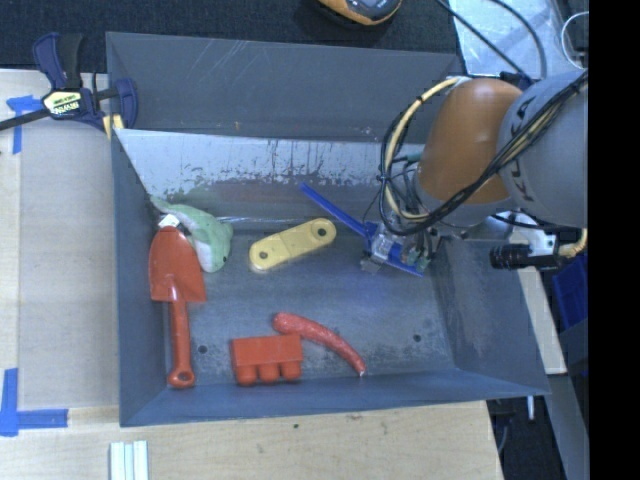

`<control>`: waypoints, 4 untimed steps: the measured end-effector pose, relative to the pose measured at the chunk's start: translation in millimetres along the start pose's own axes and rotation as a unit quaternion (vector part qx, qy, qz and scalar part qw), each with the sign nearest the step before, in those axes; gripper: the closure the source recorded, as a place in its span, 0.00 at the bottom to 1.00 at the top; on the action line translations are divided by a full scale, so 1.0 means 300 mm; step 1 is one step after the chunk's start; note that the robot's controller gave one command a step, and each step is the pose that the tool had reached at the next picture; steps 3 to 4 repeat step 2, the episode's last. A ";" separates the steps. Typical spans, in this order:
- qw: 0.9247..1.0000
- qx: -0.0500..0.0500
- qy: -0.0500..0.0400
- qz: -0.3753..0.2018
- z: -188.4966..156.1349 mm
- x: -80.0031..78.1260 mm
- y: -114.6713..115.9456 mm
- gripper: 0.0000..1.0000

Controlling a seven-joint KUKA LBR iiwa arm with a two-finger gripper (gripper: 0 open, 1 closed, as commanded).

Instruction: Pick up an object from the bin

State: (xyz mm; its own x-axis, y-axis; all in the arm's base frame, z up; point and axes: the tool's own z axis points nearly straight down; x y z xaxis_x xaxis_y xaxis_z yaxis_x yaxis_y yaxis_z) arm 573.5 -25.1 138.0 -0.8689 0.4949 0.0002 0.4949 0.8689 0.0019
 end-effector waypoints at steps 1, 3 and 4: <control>1.000 -0.001 -0.001 0.000 -0.058 -0.002 0.001 1.00; 1.000 -0.001 -0.002 -0.001 -0.100 -0.004 0.002 1.00; 1.000 -0.001 -0.002 -0.001 -0.100 -0.004 0.002 1.00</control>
Offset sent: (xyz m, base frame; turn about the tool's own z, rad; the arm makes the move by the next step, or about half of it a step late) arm 0.0001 0.0001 0.0535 0.0000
